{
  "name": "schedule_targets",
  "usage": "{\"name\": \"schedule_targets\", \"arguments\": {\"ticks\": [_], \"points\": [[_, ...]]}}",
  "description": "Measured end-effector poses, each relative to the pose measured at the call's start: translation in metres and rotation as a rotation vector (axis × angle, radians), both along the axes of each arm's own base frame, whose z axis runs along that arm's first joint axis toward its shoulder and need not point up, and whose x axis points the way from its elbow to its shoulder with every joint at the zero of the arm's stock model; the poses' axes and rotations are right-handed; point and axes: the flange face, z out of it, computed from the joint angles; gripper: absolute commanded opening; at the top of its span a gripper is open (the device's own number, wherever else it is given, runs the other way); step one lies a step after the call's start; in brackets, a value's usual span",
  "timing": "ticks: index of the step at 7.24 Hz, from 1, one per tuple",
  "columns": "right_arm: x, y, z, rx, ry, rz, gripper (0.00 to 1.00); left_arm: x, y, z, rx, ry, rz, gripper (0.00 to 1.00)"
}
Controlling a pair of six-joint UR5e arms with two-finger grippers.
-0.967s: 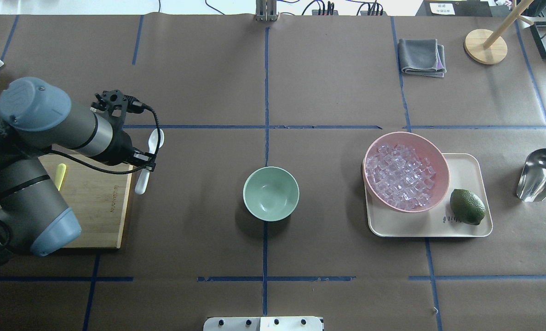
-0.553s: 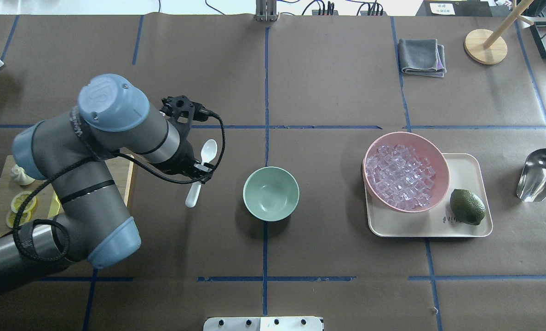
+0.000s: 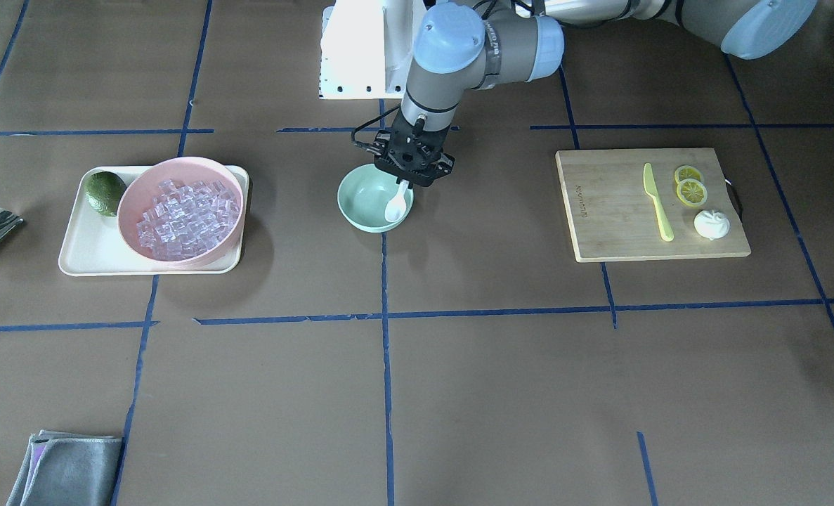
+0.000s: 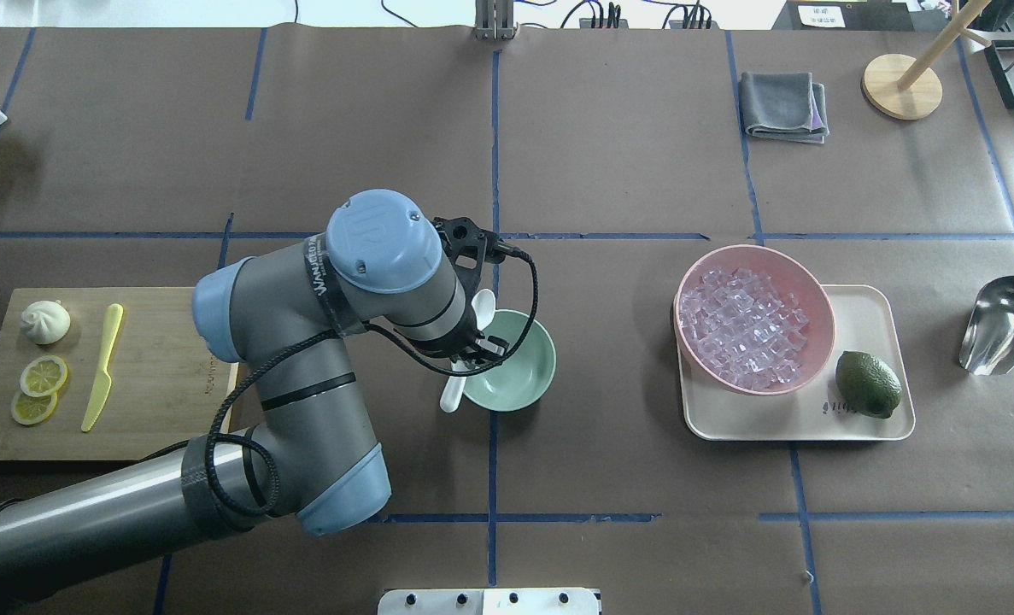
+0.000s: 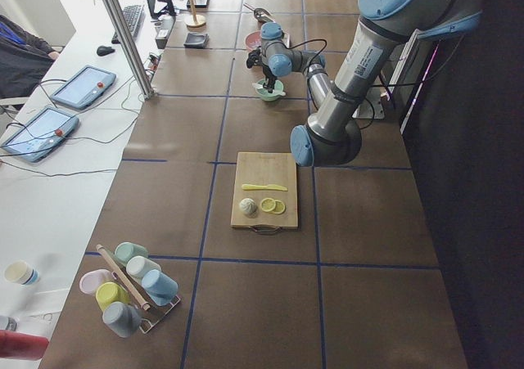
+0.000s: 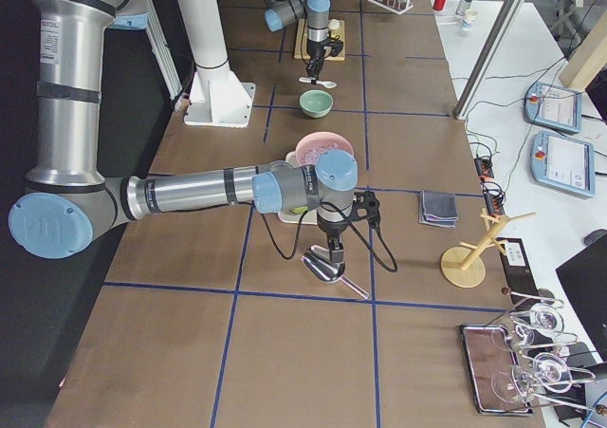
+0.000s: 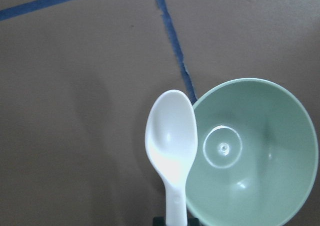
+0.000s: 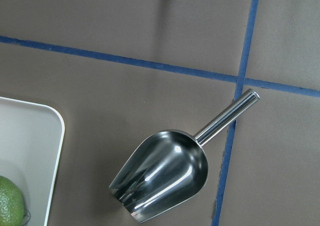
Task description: Put spoon and ice into bowl
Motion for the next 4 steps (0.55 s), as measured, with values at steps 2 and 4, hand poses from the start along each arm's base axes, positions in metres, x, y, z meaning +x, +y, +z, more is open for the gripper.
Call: {"name": "schedule_targets", "arguments": {"ticks": [2,4], "points": [[0.000,-0.002,0.000,0.000,0.000,0.000,1.00,0.019,0.007,-0.004,-0.007,-0.008,0.019,0.10],[0.000,-0.002,0.001,0.000,0.000,0.000,1.00,0.030,0.024,-0.005,-0.007,-0.006,0.049,0.83]]}}
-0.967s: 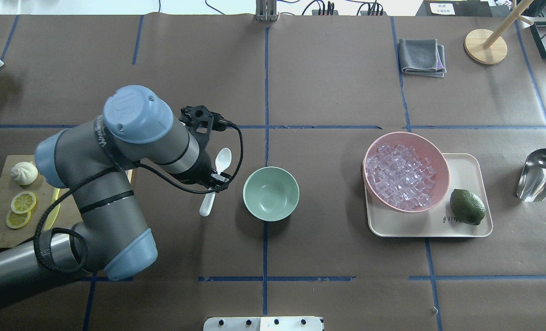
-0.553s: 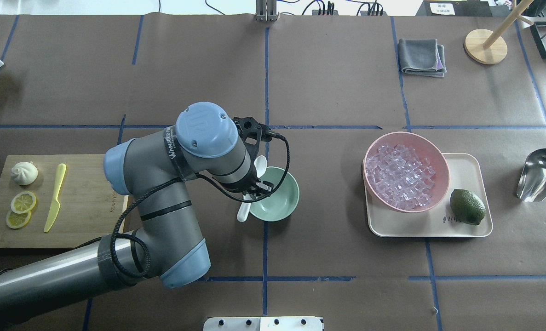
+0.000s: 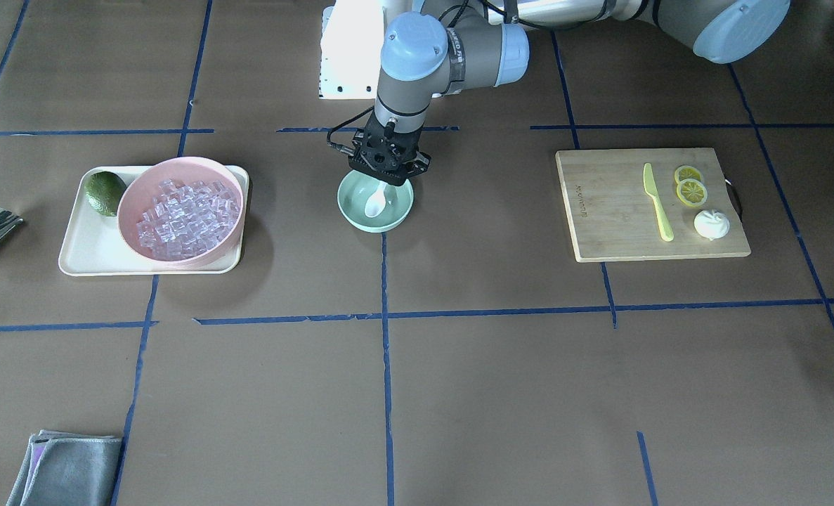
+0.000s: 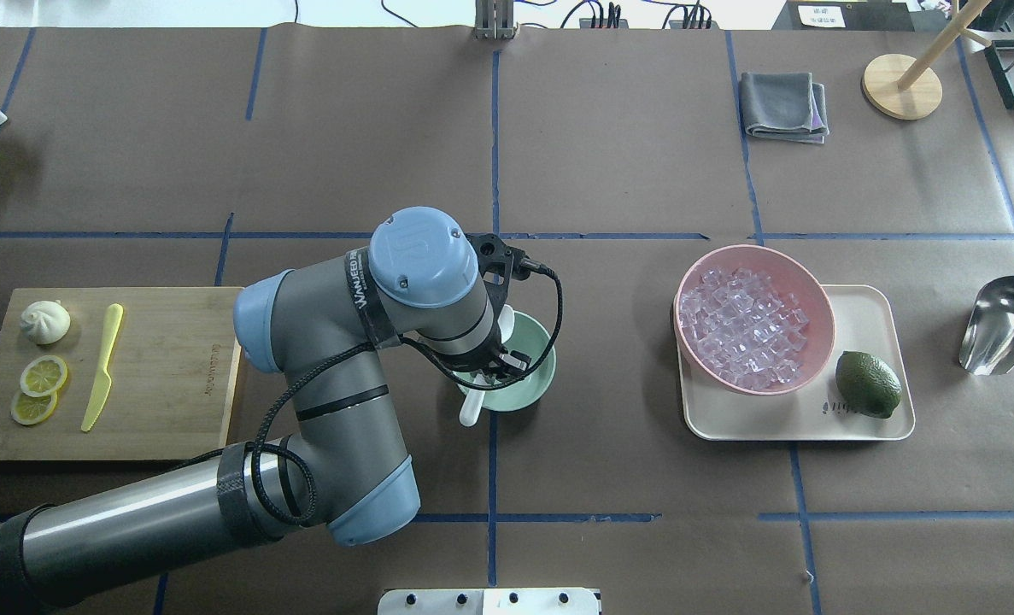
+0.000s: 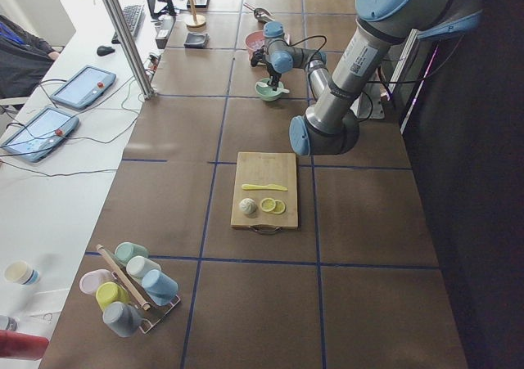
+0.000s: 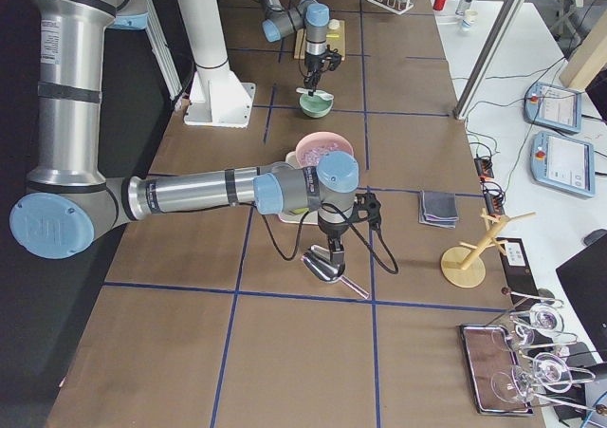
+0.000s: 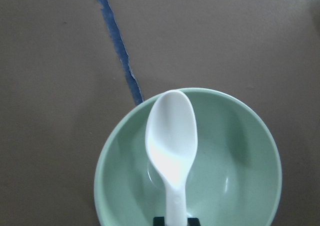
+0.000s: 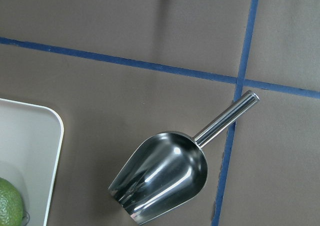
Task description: Put spoon and ice into bowl
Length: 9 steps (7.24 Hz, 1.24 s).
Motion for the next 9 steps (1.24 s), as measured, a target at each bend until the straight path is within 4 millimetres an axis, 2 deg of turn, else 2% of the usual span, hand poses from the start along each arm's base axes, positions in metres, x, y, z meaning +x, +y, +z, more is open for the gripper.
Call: {"name": "schedule_targets", "arguments": {"ticks": [1,4,5,6,9], "points": [[0.000,0.000,0.000,0.000,0.000,0.000,1.00,0.002,0.004,-0.002,0.003,0.007,0.008,0.99],[0.000,-0.001,-0.001,0.002,-0.001,-0.001,1.00,-0.004,0.002,-0.001,0.005,0.014,0.007,0.99],[-0.001,-0.001,-0.002,0.004,-0.002,-0.002,1.00,-0.014,-0.012,0.001,-0.011,0.014,0.003,0.99],[-0.002,-0.002,-0.003,0.006,-0.003,-0.004,1.00,-0.037,-0.036,0.010,-0.041,0.020,0.012,0.99],[-0.006,-0.002,-0.006,0.009,-0.006,-0.009,1.00,-0.124,-0.099,0.071,-0.038,-0.023,0.043,0.99]]}}
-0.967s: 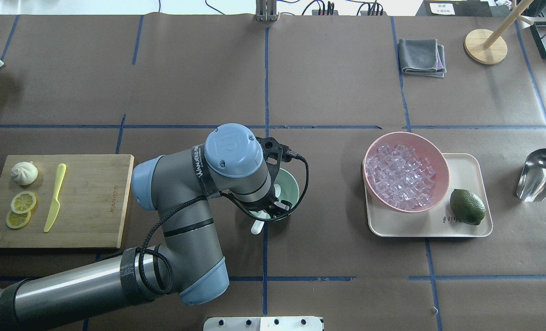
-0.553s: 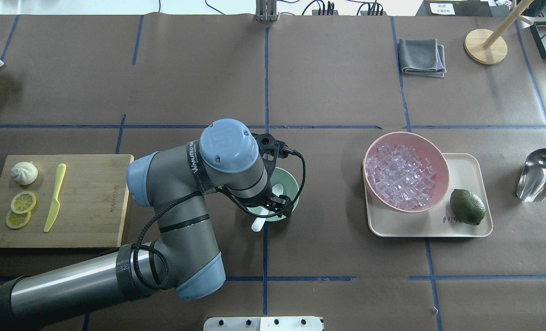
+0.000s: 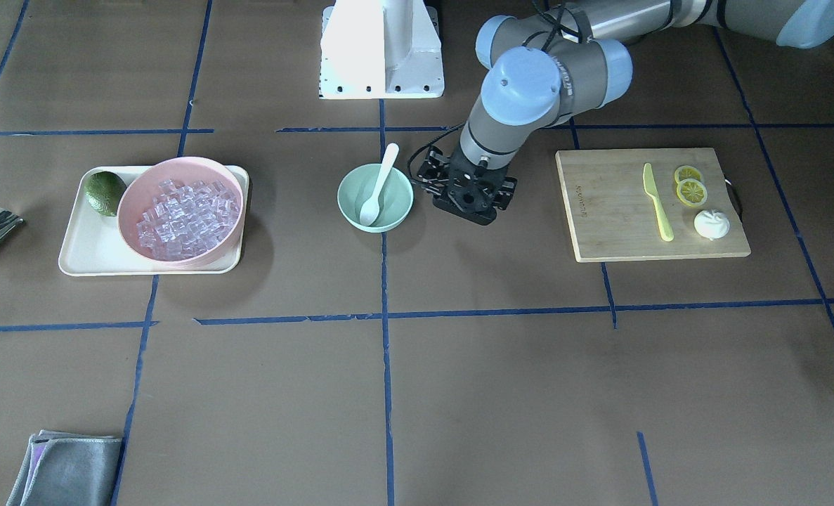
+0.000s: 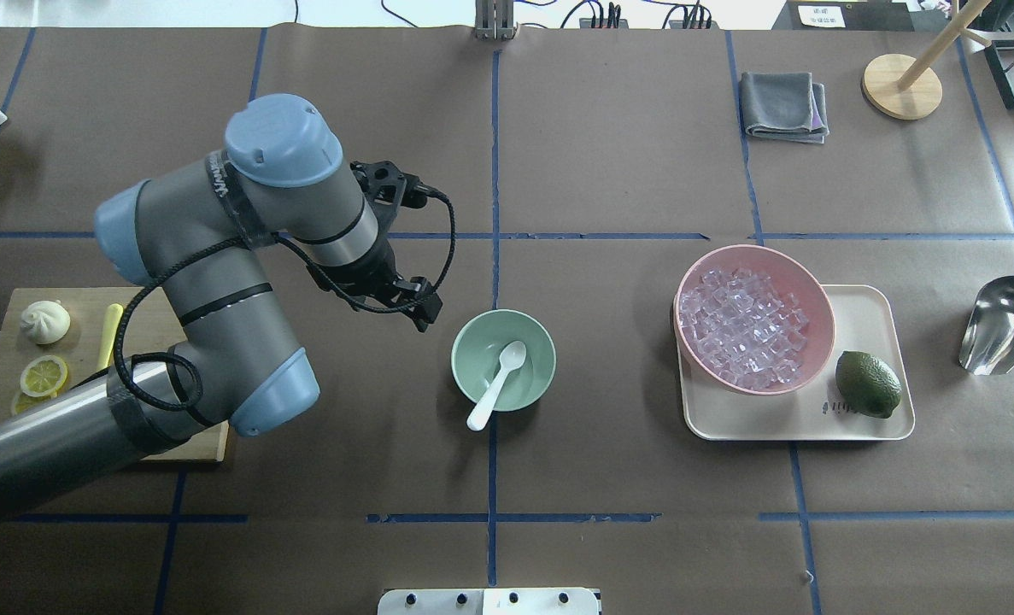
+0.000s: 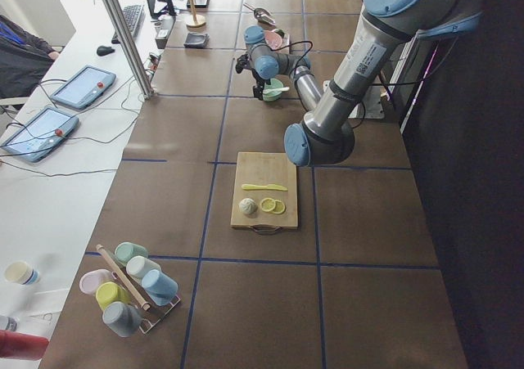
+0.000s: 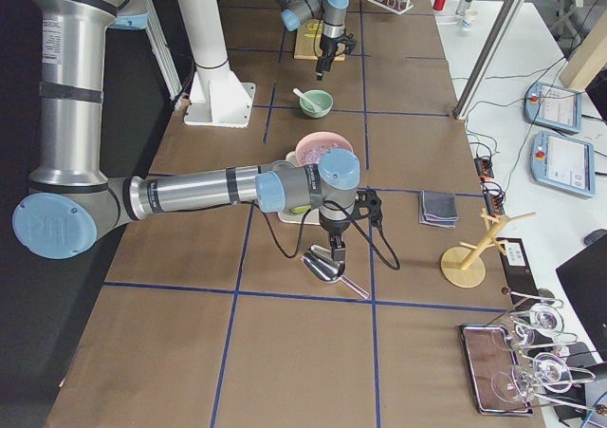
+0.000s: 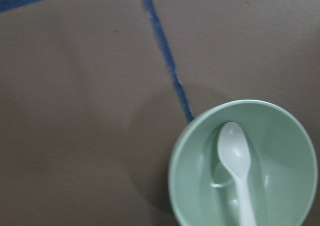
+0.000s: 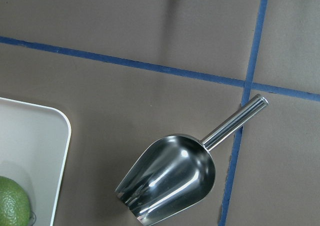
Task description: Put spoon and ice into bowl
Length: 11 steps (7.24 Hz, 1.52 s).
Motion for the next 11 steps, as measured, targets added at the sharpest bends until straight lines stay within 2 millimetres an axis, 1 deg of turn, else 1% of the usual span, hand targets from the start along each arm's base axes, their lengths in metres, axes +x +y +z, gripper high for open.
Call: {"name": "schedule_targets", "arguments": {"ticks": [1,2,3,4,5,6,7,8,9,10,11], "points": [[0.000,0.000,-0.001,0.001,-0.001,0.000,1.00,-0.027,-0.015,0.009,0.018,-0.036,0.008,0.99],[-0.001,-0.002,-0.003,0.003,-0.002,0.002,1.00,-0.062,-0.024,0.018,0.028,-0.076,0.009,0.99],[-0.002,-0.005,-0.007,0.007,-0.004,0.005,1.00,-0.107,-0.024,0.036,0.025,-0.110,-0.007,1.00],[-0.003,-0.010,-0.013,0.006,-0.008,0.016,1.00,-0.157,-0.025,0.059,0.011,-0.134,-0.054,1.00],[-0.008,-0.015,-0.023,0.001,-0.015,0.032,1.00,-0.209,-0.028,0.086,-0.007,-0.155,-0.110,1.00],[-0.018,-0.019,-0.036,-0.006,-0.023,0.044,1.00,-0.259,-0.031,0.116,-0.030,-0.177,-0.161,1.00],[-0.033,-0.022,-0.054,-0.013,-0.032,0.055,1.00,-0.312,-0.032,0.149,-0.066,-0.192,-0.208,1.00],[-0.049,-0.024,-0.073,-0.019,-0.041,0.063,1.00,-0.363,-0.029,0.180,-0.091,-0.187,-0.232,1.00],[-0.067,-0.026,-0.090,-0.025,-0.047,0.067,1.00,-0.412,-0.021,0.212,-0.105,-0.172,-0.238,1.00],[-0.083,-0.028,-0.105,-0.029,-0.051,0.072,1.00,-0.450,-0.010,0.241,-0.108,-0.163,-0.238,1.00],[-0.094,-0.027,-0.116,-0.027,-0.052,0.075,1.00,-0.483,0.001,0.266,-0.099,-0.160,-0.237,1.00]]}}
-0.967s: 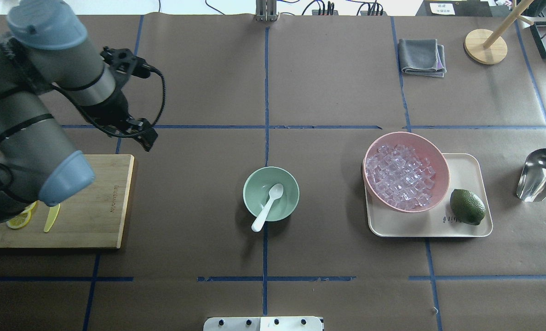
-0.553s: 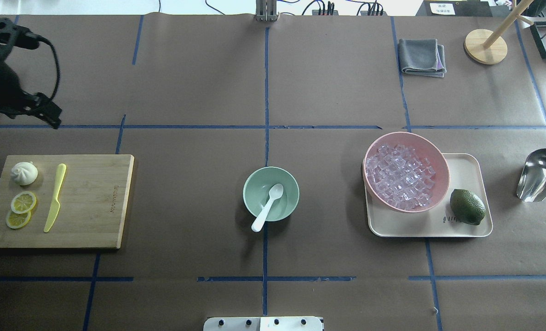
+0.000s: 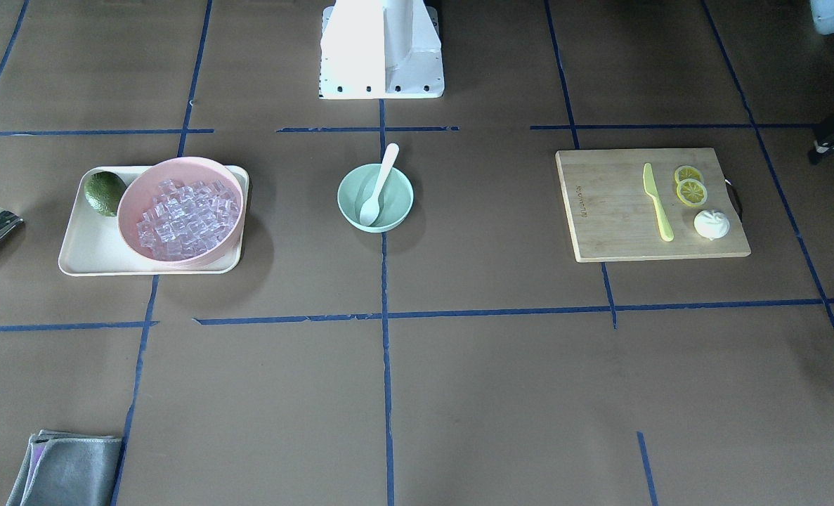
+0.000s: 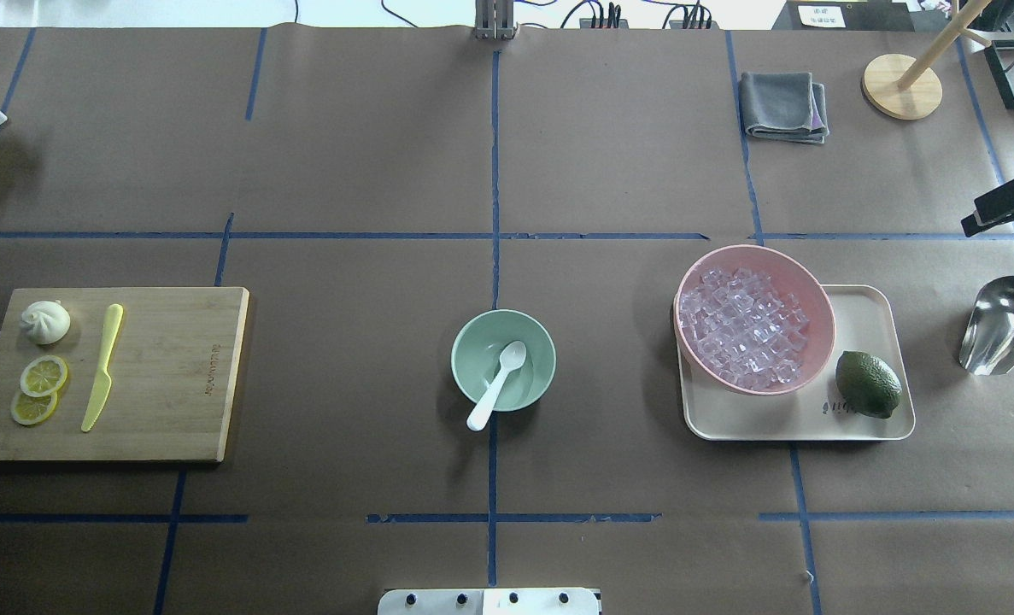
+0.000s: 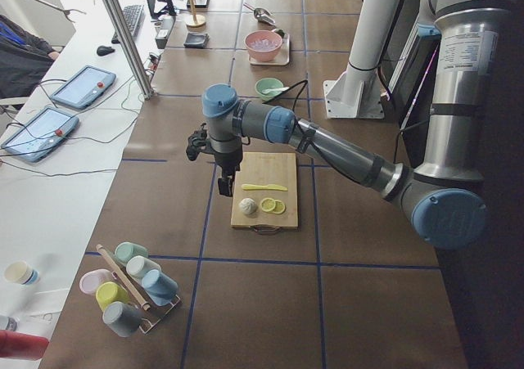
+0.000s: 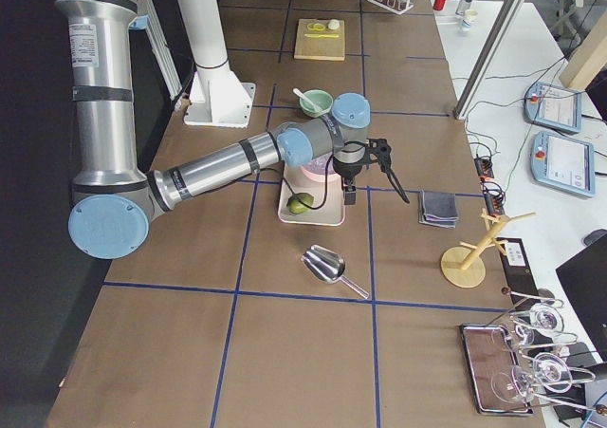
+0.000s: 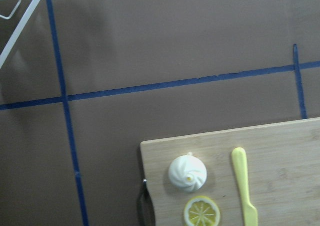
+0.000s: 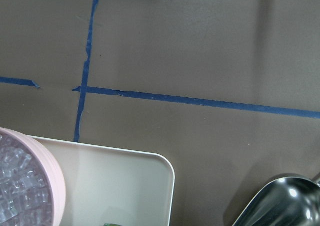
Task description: Put spoon and ice into bowl
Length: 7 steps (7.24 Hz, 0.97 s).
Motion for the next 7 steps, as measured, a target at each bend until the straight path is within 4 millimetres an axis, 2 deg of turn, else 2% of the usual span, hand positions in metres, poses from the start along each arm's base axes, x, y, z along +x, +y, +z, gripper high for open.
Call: {"name": "schedule_targets", "arguments": {"ticks": [1,2,3,5,7], "points": [[-0.008,0.002,-0.010,0.000,-0.002,0.008,1.00,-0.027,0.013,0.020,0.001,0.011,-0.008,1.00],[-0.018,0.004,-0.025,-0.002,-0.009,0.022,1.00,-0.043,0.030,0.038,-0.016,0.031,-0.021,1.00],[-0.036,0.005,-0.041,-0.003,-0.007,0.033,1.00,-0.050,0.042,0.057,-0.048,0.041,-0.028,1.00],[-0.104,0.005,-0.081,0.019,0.025,0.062,1.00,-0.053,0.050,0.086,-0.105,0.045,-0.034,1.00],[-0.164,0.022,-0.111,0.085,0.031,0.010,0.99,-0.053,0.051,0.093,-0.125,0.043,-0.040,1.00]]}}
